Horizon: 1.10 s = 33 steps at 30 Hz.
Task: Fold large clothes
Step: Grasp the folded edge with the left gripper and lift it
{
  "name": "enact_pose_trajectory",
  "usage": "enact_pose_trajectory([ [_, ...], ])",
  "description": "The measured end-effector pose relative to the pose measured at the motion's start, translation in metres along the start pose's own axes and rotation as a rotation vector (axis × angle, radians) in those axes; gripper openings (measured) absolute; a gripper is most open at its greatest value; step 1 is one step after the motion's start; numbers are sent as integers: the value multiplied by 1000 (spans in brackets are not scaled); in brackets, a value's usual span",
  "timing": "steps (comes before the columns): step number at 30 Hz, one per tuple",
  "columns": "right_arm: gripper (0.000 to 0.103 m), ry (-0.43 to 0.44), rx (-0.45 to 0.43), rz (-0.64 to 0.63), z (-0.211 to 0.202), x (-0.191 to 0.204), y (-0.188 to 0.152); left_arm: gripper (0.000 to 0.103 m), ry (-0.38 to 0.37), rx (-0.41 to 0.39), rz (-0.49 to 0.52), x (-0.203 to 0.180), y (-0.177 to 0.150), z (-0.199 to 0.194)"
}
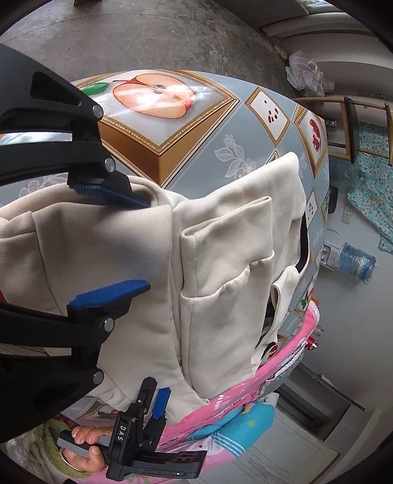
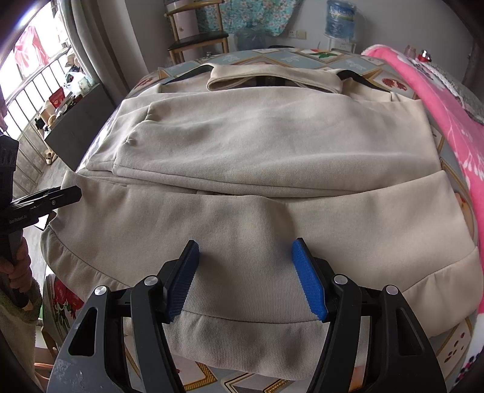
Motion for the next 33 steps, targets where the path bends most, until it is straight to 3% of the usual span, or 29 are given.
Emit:
enact_pose_trajectory([
  [6,61,0,0,0,0,0,0,47,-139,-9,63,-26,-8,-14],
  [8,61,0,0,-1,0,1,0,47,-145,1,95,-32,-11,-14],
  [12,61,-1,-1,2,0,1,0,47,1,27,105,-26,-7,3],
  [16,61,-1,0,0,0,0,0,41,85,2,146,-31,-6,6],
  [20,61,-2,3,-3,0,0,0,29,141,-36,181,-39,-11,1],
  [25,61,-1,-4,-3,0,0,0,23,166,-83,121,-40,-9,-11],
  [33,63,11,-9,1,-2,0,-1,21,366,-64,162,-51,-16,4],
])
Point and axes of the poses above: each gripper's, at about its wrist camera, not at the fingertips, and z roughly the way its jaws point, x to its left, y to its top, the point moved 5 cm from there along z, roughly the way its jaws point, and after that the axes turned 8 degrees about -z, right-handed, at the moved point
